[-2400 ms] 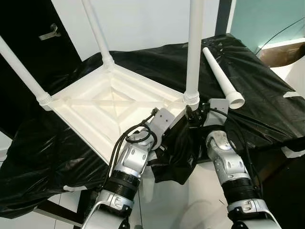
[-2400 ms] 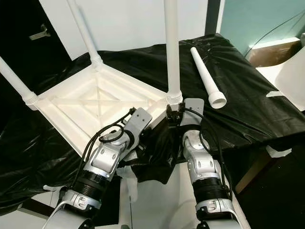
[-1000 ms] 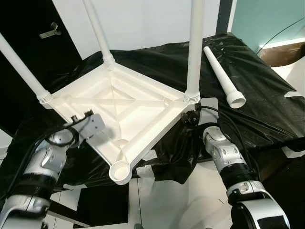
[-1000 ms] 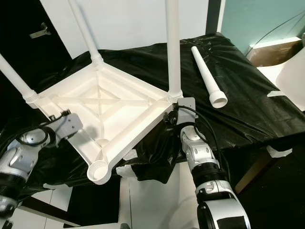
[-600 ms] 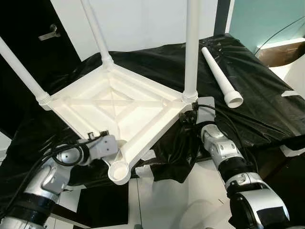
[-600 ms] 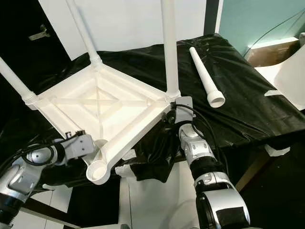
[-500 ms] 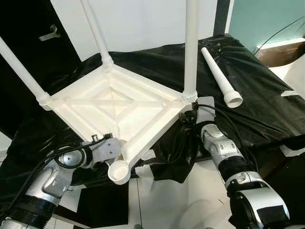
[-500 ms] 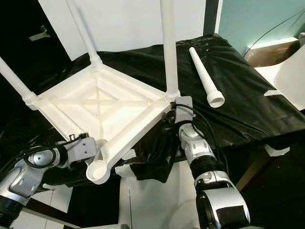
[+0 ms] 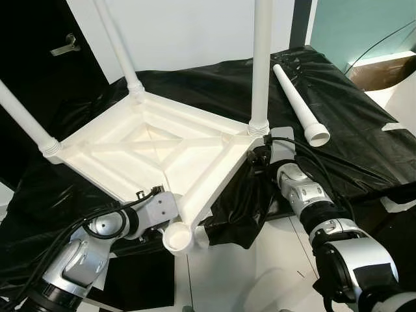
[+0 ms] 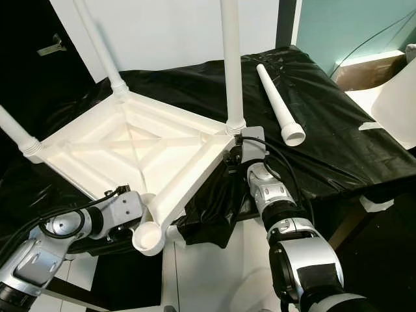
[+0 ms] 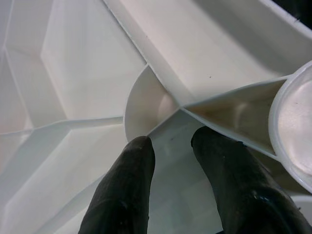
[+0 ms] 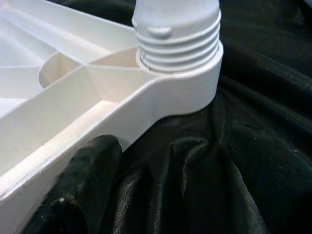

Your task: Building children table

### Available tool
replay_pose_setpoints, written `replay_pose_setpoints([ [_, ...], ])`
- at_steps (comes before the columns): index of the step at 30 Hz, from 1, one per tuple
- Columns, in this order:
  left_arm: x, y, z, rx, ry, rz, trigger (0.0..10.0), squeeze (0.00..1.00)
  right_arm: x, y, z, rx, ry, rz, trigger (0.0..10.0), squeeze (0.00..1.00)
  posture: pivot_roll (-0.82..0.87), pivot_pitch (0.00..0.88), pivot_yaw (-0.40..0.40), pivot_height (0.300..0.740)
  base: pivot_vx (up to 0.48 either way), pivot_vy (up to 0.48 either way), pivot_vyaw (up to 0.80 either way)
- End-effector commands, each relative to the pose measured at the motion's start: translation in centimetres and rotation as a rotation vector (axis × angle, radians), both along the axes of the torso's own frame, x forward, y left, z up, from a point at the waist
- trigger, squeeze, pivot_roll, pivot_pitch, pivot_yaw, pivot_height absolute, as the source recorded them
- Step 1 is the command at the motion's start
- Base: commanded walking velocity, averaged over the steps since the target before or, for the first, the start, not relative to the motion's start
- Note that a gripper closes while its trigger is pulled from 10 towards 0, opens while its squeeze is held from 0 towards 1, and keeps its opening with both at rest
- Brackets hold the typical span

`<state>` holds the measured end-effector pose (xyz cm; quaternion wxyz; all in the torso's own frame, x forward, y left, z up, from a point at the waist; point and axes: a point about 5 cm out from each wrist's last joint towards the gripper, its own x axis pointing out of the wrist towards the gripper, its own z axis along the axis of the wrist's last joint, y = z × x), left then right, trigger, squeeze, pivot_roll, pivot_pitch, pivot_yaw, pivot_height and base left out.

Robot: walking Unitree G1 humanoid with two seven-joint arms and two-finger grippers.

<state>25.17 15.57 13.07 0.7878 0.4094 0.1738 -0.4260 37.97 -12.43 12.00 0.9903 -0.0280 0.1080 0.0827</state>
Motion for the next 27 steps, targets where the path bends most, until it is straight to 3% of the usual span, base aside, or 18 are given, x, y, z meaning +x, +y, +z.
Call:
replay_pose_setpoints([
  [1, -2.2, -2.7, -0.2, -0.053, 0.226, -0.254, 10.0, 0.0, 0.2, 1.7, 0.2, -0.003, 0.005, 0.076, 10.0, 0.0, 0.06, 0.0, 0.099, 0.74, 0.0, 0.0, 0.0],
  [2, -2.2, -2.7, -0.2, -0.053, 0.226, -0.254, 10.0, 0.0, 0.2, 1.7, 0.2, -0.003, 0.005, 0.076, 10.0, 0.0, 0.06, 0.0, 0.099, 0.74, 0.0, 0.0, 0.0],
  [4, -1.7, -4.8, 0.7, -0.137, 0.19, -0.233, 10.0, 0.0, 0.5, 1.6, 0.7, -0.011, -0.005, 0.084, 10.0, 0.0, 0.08, 0.0, 0.093, 0.74, 0.0, 0.0, 0.0],
  [9, -1.2, -7.2, 0.9, -0.191, 0.156, -0.232, 10.0, 0.0, 0.8, 1.6, 1.1, -0.017, -0.023, 0.084, 10.0, 0.0, 0.08, 0.0, 0.092, 0.74, 0.0, 0.0, 0.0],
  [15, -0.4, -7.7, 0.6, -0.17, 0.121, -0.201, 10.0, 0.0, 0.9, 1.2, 1.2, -0.02, -0.033, 0.068, 10.0, 0.0, 0.07, 0.0, 0.09, 0.74, 0.0, 0.0, 0.0],
  [19, 0.2, -7.3, 0.9, -0.167, 0.091, -0.166, 10.0, 0.0, 0.9, 1.0, 1.1, -0.027, -0.036, 0.065, 10.0, 0.0, 0.06, 0.0, 0.09, 0.74, 0.0, 0.0, 0.0],
  [23, 1.6, -4.8, 1.5, -0.135, 0.053, -0.111, 10.0, 0.0, 0.8, 0.7, 0.8, -0.033, -0.042, 0.063, 10.0, 0.0, 0.06, 0.002, 0.089, 0.74, 0.0, 0.0, 0.0],
  [24, 1.6, -4.8, 1.5, -0.135, 0.053, -0.111, 10.0, 0.0, 0.8, 0.7, 0.8, -0.033, -0.042, 0.063, 10.0, 0.0, 0.06, 0.002, 0.089, 0.74, 0.0, 0.0, 0.0],
  [26, 2.2, -3.1, 2.2, -0.158, 0.06, -0.081, 10.0, 0.0, 0.6, 0.7, 0.6, -0.034, -0.044, 0.065, 10.0, 0.0, 0.06, 0.002, 0.089, 0.74, 0.0, 0.0, 0.0],
  [27, 2.2, -3.1, 2.2, -0.158, 0.06, -0.081, 10.0, 0.0, 0.6, 0.7, 0.6, -0.034, -0.044, 0.065, 10.0, 0.0, 0.06, 0.002, 0.089, 0.74, 0.0, 0.0, 0.0],
])
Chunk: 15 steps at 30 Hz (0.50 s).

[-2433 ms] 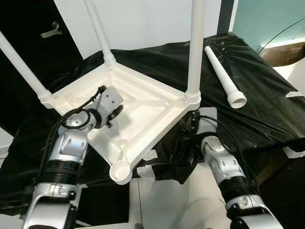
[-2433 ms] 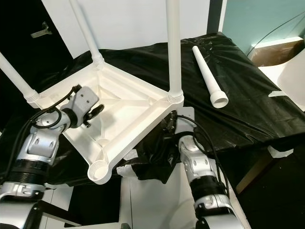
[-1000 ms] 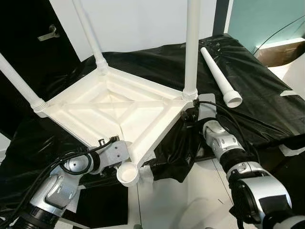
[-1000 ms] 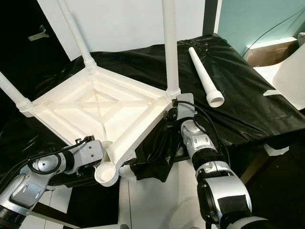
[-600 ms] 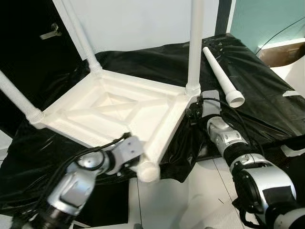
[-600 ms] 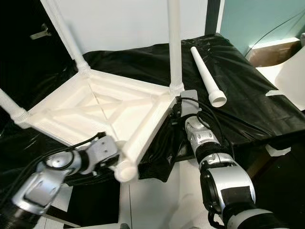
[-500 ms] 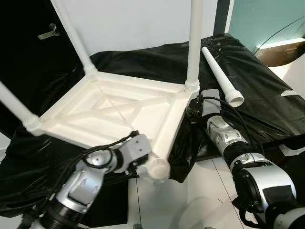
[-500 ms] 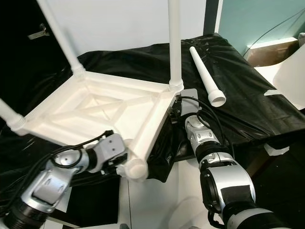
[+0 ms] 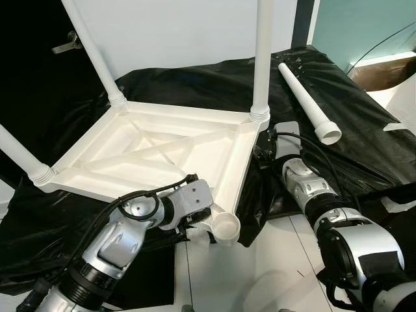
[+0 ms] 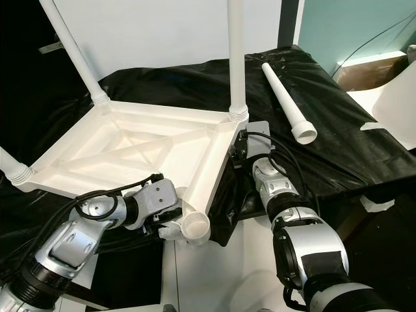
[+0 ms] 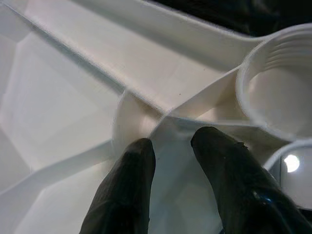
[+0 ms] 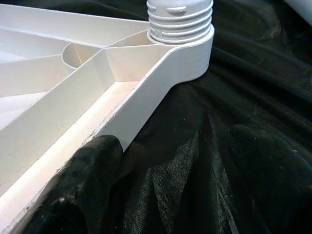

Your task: Building children table

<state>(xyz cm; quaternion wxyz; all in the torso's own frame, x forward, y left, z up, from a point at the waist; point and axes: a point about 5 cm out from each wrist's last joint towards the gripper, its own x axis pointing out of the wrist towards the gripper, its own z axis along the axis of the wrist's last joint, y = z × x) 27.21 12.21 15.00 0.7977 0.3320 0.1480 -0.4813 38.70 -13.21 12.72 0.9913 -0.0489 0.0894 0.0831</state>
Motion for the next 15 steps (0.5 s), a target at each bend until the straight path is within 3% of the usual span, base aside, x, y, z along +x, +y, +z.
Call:
replay_pose_setpoints([
  [1, 0.4, 0.9, 0.6, -0.005, 0.001, 0.008, 10.0, 0.29, -0.2, 1.4, -0.2, 0.003, -0.003, 0.06, 10.0, 0.0, 0.06, 0.002, 0.089, 0.74, 0.0, 0.0, 0.0],
  [2, 0.6, 2.3, 1.5, -0.042, 0.023, 0.022, 10.0, 1.0, -0.3, 1.3, -0.3, 0.001, -0.005, 0.062, 10.0, 0.0, 0.05, 0.005, 0.092, 0.74, 0.0, 0.0, 0.0],
  [7, 0.6, 3.4, 2.3, -0.067, 0.028, 0.032, 10.0, 1.0, -0.4, 1.1, -0.5, 0.0, -0.005, 0.06, 10.0, 0.0, 0.05, 0.005, 0.092, 0.74, 0.0, 0.0, 0.0],
  [8, 0.3, 3.9, 2.5, -0.065, 0.044, 0.013, 10.0, 0.8, -0.5, 0.9, -0.6, -0.003, -0.004, 0.057, 10.0, 0.0, 0.05, 0.005, 0.092, 0.74, 0.0, 0.0, 0.0],
  [9, -0.4, 4.5, 2.6, -0.056, 0.088, -0.014, 10.0, 0.0, -0.5, 0.7, -0.7, -0.006, -0.004, 0.054, 10.0, 0.0, 0.04, 0.004, 0.091, 0.74, 0.0, 0.0, 0.0],
  [15, -2.4, 6.2, 2.2, 0.006, 0.206, -0.092, 10.0, 0.0, -0.7, -0.3, -1.0, -0.023, -0.003, 0.043, 10.0, 0.0, 0.04, 0.004, 0.09, 0.74, 0.0, 0.0, 0.0],
])
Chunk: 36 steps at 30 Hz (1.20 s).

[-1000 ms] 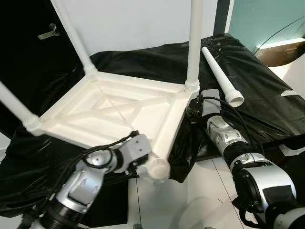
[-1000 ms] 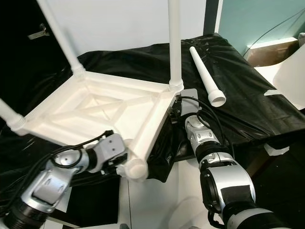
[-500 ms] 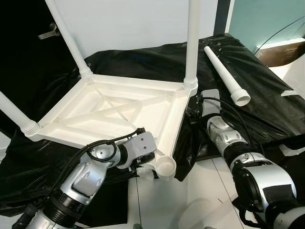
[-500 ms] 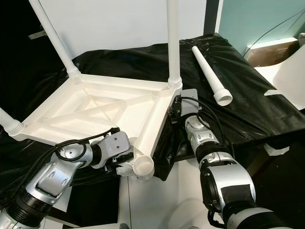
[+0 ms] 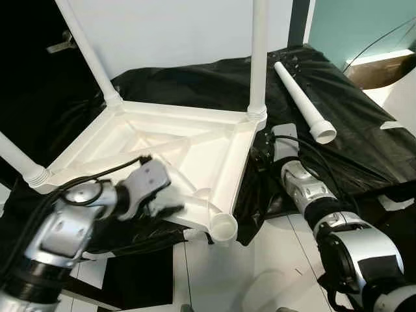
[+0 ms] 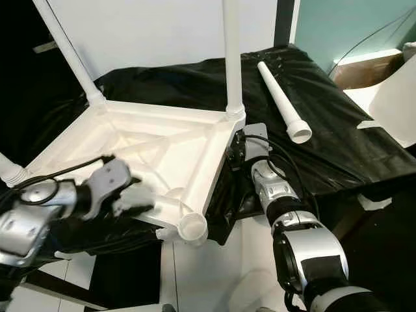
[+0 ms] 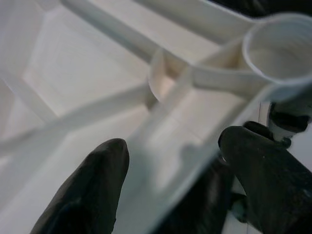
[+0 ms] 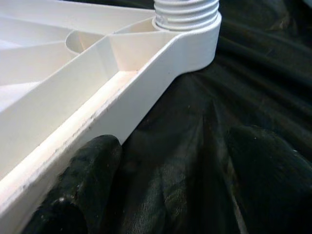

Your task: Building children table

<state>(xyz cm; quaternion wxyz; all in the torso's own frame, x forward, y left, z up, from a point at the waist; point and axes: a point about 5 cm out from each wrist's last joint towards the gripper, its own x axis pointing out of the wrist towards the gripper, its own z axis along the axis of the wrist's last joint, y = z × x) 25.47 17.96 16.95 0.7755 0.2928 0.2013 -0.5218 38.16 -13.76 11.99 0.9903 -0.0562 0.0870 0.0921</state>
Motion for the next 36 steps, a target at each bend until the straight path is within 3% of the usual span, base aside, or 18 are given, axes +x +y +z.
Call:
replay_pose_setpoints([
  [1, -1.2, 0.9, -0.1, 0.033, 0.079, -0.078, 10.0, 0.0, -0.3, -0.2, -0.4, -0.016, 0.002, 0.019, 10.0, 0.0, 0.04, 0.003, 0.089, 0.74, 0.0, 0.0, 0.0],
  [5, -2.2, 1.6, -0.9, 0.073, 0.134, -0.105, 10.0, 0.0, -0.5, -1.2, -0.6, -0.038, 0.004, 0.01, 10.0, 0.0, 0.04, 0.003, 0.088, 0.74, 0.0, 0.0, 0.0],
  [14, -0.8, -0.3, -2.1, 0.058, 0.067, -0.065, 10.0, 0.0, -0.7, -2.1, -0.6, -0.048, 0.002, -0.001, 10.0, 0.0, 0.02, 0.0, 0.09, 0.74, 0.0, 0.0, 0.0],
  [22, 0.6, -0.8, -1.0, 0.038, -0.007, -0.047, 10.0, 0.0, -0.9, -1.9, -0.7, -0.045, -0.005, 0.002, 10.0, 0.0, 0.01, 0.0, 0.091, 0.74, 0.0, 0.0, 0.0],
  [36, 1.5, -2.2, -3.6, 0.132, -0.01, -0.06, 10.0, 0.0, -0.9, -2.0, -0.3, -0.039, -0.015, 0.003, 10.0, 0.0, 0.0, 0.005, 0.093, 0.74, 0.0, 0.0, 0.0],
])
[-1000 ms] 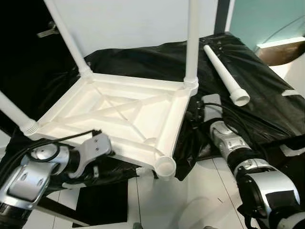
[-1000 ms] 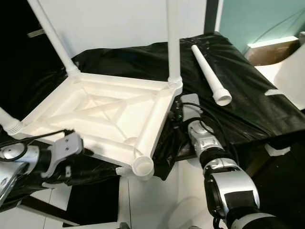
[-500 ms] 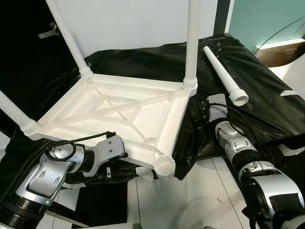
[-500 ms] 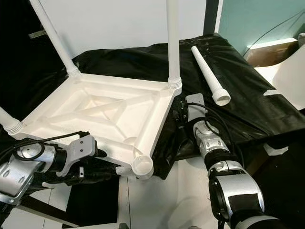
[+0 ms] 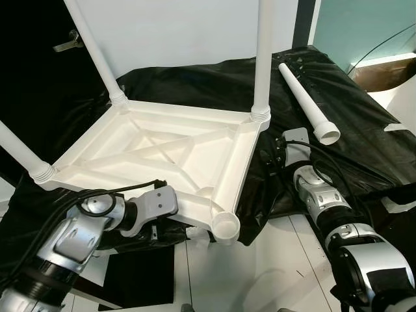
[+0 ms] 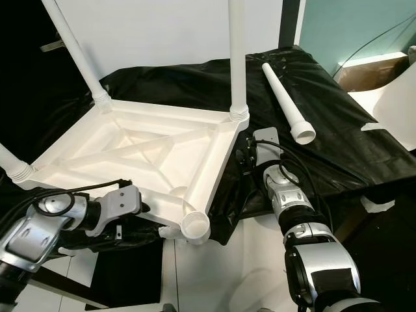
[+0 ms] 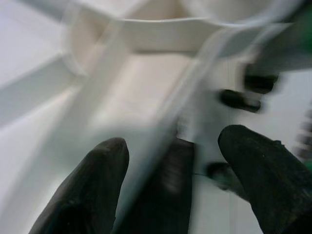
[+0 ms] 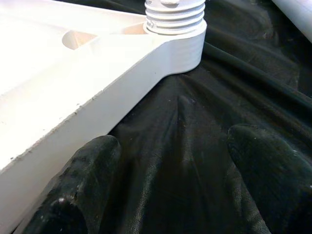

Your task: Building children table

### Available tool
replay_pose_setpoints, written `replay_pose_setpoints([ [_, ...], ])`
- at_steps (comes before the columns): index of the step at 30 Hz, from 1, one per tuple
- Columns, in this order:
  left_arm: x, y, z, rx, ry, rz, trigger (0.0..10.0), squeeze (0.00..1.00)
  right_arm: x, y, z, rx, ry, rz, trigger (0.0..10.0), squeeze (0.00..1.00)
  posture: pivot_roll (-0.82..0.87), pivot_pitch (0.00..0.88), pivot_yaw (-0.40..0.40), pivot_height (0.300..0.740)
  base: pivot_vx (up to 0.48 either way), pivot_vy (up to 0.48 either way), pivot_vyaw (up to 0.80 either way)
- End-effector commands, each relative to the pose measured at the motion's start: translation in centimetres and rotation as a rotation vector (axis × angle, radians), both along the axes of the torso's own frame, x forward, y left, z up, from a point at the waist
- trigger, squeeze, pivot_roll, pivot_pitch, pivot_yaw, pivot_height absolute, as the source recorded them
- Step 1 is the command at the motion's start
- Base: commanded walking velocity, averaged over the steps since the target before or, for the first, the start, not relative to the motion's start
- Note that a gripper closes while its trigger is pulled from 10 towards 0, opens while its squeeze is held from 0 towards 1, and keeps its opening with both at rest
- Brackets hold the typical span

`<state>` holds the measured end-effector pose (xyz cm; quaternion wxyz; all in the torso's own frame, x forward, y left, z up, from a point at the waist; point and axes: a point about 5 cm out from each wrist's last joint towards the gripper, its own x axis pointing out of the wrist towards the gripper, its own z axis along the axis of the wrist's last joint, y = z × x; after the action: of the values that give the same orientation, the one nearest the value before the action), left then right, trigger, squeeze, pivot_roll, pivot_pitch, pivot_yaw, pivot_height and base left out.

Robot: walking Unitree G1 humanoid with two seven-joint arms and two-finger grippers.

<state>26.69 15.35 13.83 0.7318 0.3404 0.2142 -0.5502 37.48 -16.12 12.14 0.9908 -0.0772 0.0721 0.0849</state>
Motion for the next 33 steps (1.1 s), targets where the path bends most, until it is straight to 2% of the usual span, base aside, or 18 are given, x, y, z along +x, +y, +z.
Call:
replay_pose_setpoints([
  [1, 0.5, 0.0, -0.7, 0.03, -0.028, 0.047, 10.0, 0.0, -0.2, 0.4, -0.4, 0.002, 0.017, 0.011, 10.0, 0.0, 0.0, 0.008, 0.095, 0.74, 0.0, 0.0, 0.0],
  [2, 0.5, 0.0, -0.7, 0.03, -0.028, 0.047, 10.0, 0.0, -0.2, 0.4, -0.4, 0.002, 0.017, 0.011, 10.0, 0.0, 0.0, 0.008, 0.095, 0.74, 0.0, 0.0, 0.0],
  [4, 1.1, -1.1, -1.0, 0.02, -0.045, 0.057, 10.0, 0.0, -0.2, 0.3, -0.2, 0.006, 0.012, 0.004, 10.0, 0.0, 0.0, 0.009, 0.097, 0.74, 0.0, 0.0, 0.0],
  [9, 2.0, -2.1, -1.3, 0.008, -0.047, 0.097, 10.0, 0.0, -0.2, 0.1, -0.1, 0.007, 0.011, -0.005, 10.0, 0.0, 0.0, 0.018, 0.098, 0.74, 0.0, 0.0, 0.0],
  [10, 2.2, -2.2, -1.2, 0.006, -0.05, 0.1, 4.6, 0.0, -0.2, 0.0, -0.1, 0.007, 0.01, -0.008, 10.0, 0.0, 0.0, 0.018, 0.098, 0.74, 0.0, 0.0, 0.0],
  [11, 2.2, -2.2, -1.2, 0.006, -0.05, 0.1, 4.6, 0.0, -0.2, 0.0, -0.1, 0.007, 0.01, -0.008, 10.0, 0.0, 0.0, 0.018, 0.098, 0.74, 0.0, 0.0, 0.0],
  [12, 2.3, -2.3, -1.1, 0.004, -0.055, 0.101, 4.2, 0.0, -0.2, -0.1, -0.1, 0.007, 0.01, -0.012, 10.0, 0.0, 0.0, 0.018, 0.098, 0.74, 0.0, 0.0, 0.0],
  [13, 2.4, -2.4, -1.0, -0.004, -0.054, 0.107, 0.0, 0.0, -0.2, -0.2, 0.0, 0.007, 0.008, -0.016, 10.0, 0.0, 0.0, 0.021, 0.099, 0.74, 0.0, 0.0, 0.0],
  [20, 2.7, -2.4, -0.8, -0.023, -0.07, 0.149, 0.0, 0.0, -0.1, -0.6, 0.3, 0.01, -0.004, -0.035, 10.0, 0.0, 0.0, 0.023, 0.1, 0.74, 0.0, 0.0, 0.0],
  [26, 2.4, -3.4, -1.0, -0.044, -0.076, 0.165, 0.0, 0.0, 0.0, -0.7, 1.0, 0.009, -0.044, -0.05, 10.0, 0.0, 0.0, 0.026, 0.099, 0.74, 0.0, 0.0, 0.0],
  [27, 2.1, -4.2, -1.5, -0.055, -0.07, 0.179, 0.0, 0.0, 0.2, -0.8, 1.6, 0.007, -0.073, -0.061, 10.0, 0.0, 0.0, 0.027, 0.096, 0.74, 0.0, 0.0, 0.0],
  [28, 2.1, -4.2, -1.5, -0.055, -0.07, 0.179, 0.0, 0.0, 0.2, -0.8, 1.6, 0.007, -0.073, -0.061, 10.0, 0.0, 0.0, 0.027, 0.096, 0.74, 0.0, 0.0, 0.0],
  [33, 1.8, -6.2, -1.8, -0.094, -0.086, 0.191, 0.0, 0.0, 0.4, -1.3, 2.8, -0.004, -0.146, -0.096, 10.0, 0.0, 0.01, 0.026, 0.093, 0.74, 0.0, 0.0, 0.0],
])
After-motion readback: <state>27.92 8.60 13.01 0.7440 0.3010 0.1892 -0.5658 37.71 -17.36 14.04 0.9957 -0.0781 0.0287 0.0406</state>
